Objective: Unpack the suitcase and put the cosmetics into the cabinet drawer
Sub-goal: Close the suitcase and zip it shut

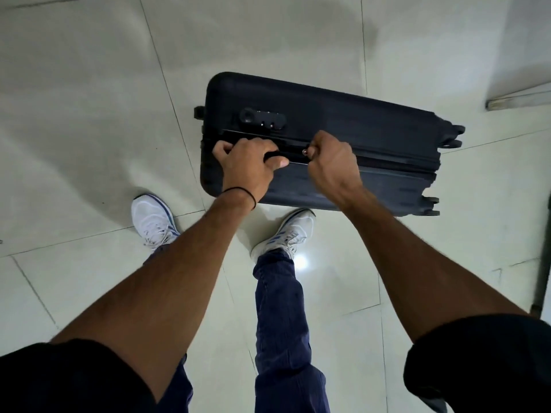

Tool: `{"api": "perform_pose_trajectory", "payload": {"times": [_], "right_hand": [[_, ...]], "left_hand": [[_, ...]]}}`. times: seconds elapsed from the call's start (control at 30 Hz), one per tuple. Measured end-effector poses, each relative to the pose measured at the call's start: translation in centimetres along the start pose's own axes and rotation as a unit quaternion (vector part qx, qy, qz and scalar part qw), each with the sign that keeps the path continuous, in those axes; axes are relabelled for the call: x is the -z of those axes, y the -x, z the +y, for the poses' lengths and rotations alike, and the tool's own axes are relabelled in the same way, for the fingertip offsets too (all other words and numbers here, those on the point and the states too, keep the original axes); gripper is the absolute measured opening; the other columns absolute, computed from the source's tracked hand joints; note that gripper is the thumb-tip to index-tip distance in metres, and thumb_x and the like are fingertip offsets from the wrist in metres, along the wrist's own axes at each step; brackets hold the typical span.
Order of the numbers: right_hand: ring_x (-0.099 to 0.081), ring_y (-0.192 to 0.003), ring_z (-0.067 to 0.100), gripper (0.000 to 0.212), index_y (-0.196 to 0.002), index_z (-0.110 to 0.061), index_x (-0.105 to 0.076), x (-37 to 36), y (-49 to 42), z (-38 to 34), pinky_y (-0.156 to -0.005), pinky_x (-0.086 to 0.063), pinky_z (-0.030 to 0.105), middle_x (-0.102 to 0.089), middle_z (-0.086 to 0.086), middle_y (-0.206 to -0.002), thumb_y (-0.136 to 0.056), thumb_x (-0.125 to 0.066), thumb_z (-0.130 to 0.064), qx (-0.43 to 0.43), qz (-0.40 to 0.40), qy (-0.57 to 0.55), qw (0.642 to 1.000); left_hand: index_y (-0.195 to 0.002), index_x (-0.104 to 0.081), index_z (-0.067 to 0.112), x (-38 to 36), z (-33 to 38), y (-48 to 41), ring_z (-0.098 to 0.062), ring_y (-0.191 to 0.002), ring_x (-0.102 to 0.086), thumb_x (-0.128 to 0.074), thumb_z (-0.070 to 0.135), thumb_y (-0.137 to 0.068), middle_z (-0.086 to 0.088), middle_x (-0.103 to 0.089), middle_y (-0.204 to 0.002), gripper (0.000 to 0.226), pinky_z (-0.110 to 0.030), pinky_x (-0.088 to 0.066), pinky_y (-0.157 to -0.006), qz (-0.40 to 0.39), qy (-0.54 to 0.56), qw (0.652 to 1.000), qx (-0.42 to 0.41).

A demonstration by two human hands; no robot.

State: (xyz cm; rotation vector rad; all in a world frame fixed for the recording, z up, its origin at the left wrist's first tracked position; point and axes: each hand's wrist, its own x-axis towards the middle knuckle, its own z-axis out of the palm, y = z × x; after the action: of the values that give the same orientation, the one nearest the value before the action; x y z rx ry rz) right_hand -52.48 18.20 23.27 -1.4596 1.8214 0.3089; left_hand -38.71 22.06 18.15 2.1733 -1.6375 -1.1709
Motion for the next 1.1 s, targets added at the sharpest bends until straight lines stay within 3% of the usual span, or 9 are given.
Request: {"api": "perform_pose_trajectory", "payload": {"times": [0.17, 0.27, 0.4, 0.6, 0.67, 0.73, 0.8, 0.9, 1.1], "right_hand": [[-0.054, -0.078, 0.033, 0.013, -0.097, -0.006, -0.056, -0.6, -0.3, 0.3, -0.065, -0.034, 0.032, -0.063, 0.014, -0.09, -0.096, -0.044, -0.011, -0.001, -0.006, -0.037, 0.999], [-0.055, -0.079, 0.03, 0.015, -0.098, -0.009, -0.058, -0.9, -0.3, 0.0, -0.067, -0.036, 0.03, -0.062, 0.012, -0.092, -0.099, -0.045, -0.015, -0.022, -0.015, -0.046, 0.999], [-0.058, -0.084, 0.031, 0.02, -0.1, -0.009, -0.064, -1.7, -0.6, -1.8, -0.071, -0.039, 0.028, -0.066, 0.017, -0.101, -0.101, -0.047, -0.021, -0.058, -0.034, -0.055, 0.996], [-0.063, -0.103, 0.036, 0.02, -0.105, -0.006, -0.063, -4.7, -0.1, -11.0, -0.075, -0.045, 0.035, -0.065, 0.016, -0.106, -0.097, -0.048, -0.016, 0.065, -0.086, -0.002, 0.994], [-0.064, -0.102, 0.033, 0.023, -0.113, -0.007, -0.062, -6.2, -0.2, -13.9, -0.072, -0.045, 0.035, -0.066, 0.014, -0.11, -0.096, -0.048, -0.014, 0.089, -0.086, 0.04, 0.991], [-0.064, -0.103, 0.029, 0.026, -0.119, -0.008, -0.062, -7.4, -0.3, -15.7, -0.069, -0.045, 0.034, -0.066, 0.009, -0.113, -0.098, -0.048, -0.015, 0.111, -0.078, 0.1, 0.986], [-0.065, -0.103, 0.029, 0.025, -0.119, -0.009, -0.062, -8.1, -0.6, -16.3, -0.068, -0.045, 0.034, -0.067, 0.008, -0.112, -0.099, -0.047, -0.014, 0.13, -0.068, 0.148, 0.978], [-0.065, -0.105, 0.03, 0.026, -0.121, -0.009, -0.058, -8.8, -0.7, -15.6, -0.074, -0.043, 0.037, -0.066, 0.008, -0.115, -0.102, -0.042, -0.017, 0.158, -0.035, 0.198, 0.967], [-0.055, -0.094, 0.03, 0.035, -0.115, -0.008, -0.059, -9.8, -1.7, -12.3, -0.084, -0.041, 0.041, -0.06, 0.011, -0.107, -0.107, -0.034, -0.031, 0.263, -0.008, 0.139, 0.955]], "left_hand": [[-0.108, -0.072, 0.013, 2.7, -3.5, 1.0, -0.018, -0.101, -0.065, -0.066, 0.02, -0.092, -0.002, -0.071, -0.107, 0.019, -0.031, -0.048, -0.099, 0.059, 0.116, 0.989, -0.063], [-0.111, -0.068, 0.011, 3.9, -7.0, 2.3, -0.017, -0.106, -0.061, -0.067, 0.017, -0.089, -0.002, -0.068, -0.113, 0.023, -0.029, -0.048, -0.095, 0.123, 0.125, 0.984, 0.011], [-0.122, -0.06, 0.014, 4.2, -8.7, 2.6, -0.015, -0.111, -0.061, -0.075, 0.015, -0.083, 0.0, -0.062, -0.124, 0.042, -0.025, -0.051, -0.094, 0.08, 0.262, 0.951, 0.14], [-0.117, -0.059, 0.01, 5.0, -9.3, 1.7, -0.003, -0.098, -0.066, -0.078, 0.005, -0.078, -0.004, -0.065, -0.114, 0.043, -0.018, -0.054, -0.086, 0.041, 0.316, 0.937, 0.142], [-0.11, -0.06, 0.005, 5.4, -9.5, 1.7, 0.007, -0.085, -0.062, -0.073, 0.003, -0.078, -0.001, -0.063, -0.102, 0.035, -0.008, -0.048, -0.077, 0.028, 0.304, 0.943, 0.128], [-0.096, -0.06, 0.014, 5.8, -10.0, 1.6, 0.002, -0.075, -0.057, -0.067, 0.021, -0.074, 0.002, -0.058, -0.087, 0.024, -0.009, -0.045, -0.072, 0.014, 0.342, 0.93, 0.136], [-0.091, -0.057, 0.018, 5.9, -10.7, 1.3, 0.003, -0.072, -0.055, -0.063, 0.013, -0.079, 0.008, -0.058, -0.083, 0.014, -0.013, -0.044, -0.072, 0.008, 0.339, 0.931, 0.133], [-0.102, -0.058, 0.013, 6.0, -11.0, 1.0, 0.005, -0.077, -0.059, -0.058, -0.01, -0.084, 0.006, -0.062, -0.092, 0.029, -0.01, -0.046, -0.069, 0.003, 0.337, 0.934, 0.119], [-0.111, -0.062, 0.014, 4.4, -10.5, 0.8, -0.007, -0.083, -0.058, -0.061, 0.007, -0.088, -0.009, -0.059, -0.111, 0.024, -0.013, -0.048, -0.076, 0.086, 0.294, 0.946, 0.107]]}}
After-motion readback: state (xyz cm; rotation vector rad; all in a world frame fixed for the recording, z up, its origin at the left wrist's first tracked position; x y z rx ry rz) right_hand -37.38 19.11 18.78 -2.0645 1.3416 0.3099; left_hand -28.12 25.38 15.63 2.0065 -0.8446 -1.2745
